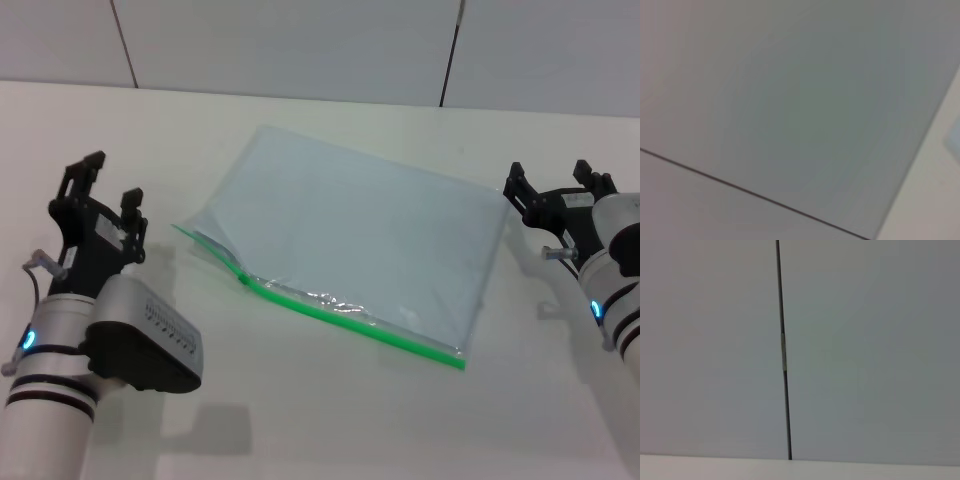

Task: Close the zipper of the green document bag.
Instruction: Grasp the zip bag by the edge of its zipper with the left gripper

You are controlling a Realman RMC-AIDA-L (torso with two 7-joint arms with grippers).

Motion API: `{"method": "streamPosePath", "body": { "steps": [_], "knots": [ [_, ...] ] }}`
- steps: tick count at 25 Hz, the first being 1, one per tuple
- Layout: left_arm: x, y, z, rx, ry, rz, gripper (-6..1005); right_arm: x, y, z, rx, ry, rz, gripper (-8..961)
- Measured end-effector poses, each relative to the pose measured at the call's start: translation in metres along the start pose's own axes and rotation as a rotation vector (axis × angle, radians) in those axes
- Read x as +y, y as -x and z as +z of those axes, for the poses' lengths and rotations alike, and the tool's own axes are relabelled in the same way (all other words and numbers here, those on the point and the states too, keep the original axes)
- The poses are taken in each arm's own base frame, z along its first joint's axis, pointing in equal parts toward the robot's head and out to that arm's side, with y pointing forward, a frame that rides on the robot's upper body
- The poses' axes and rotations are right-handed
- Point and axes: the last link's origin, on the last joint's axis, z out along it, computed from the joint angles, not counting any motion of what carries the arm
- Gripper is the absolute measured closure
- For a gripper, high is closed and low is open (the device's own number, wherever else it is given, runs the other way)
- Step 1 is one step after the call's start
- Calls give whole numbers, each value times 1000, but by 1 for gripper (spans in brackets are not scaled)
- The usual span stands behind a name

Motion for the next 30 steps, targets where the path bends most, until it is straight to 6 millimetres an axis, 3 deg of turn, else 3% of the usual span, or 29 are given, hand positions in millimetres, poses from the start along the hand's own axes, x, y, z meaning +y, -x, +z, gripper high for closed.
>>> {"method": "streamPosePath", "body": {
  "steps": [10, 24, 30],
  "knots": [
    [22, 4, -2, -32, 153, -14, 376, 0, 0, 0, 2, -1, 2, 89],
    [25, 11, 0, -64, 174, -78, 377, -2, -1, 0, 3, -5, 0, 89],
    [22, 24, 13, -152, 158, -71, 378, -1, 0, 0, 2, 0, -4, 89]
  ]
}}
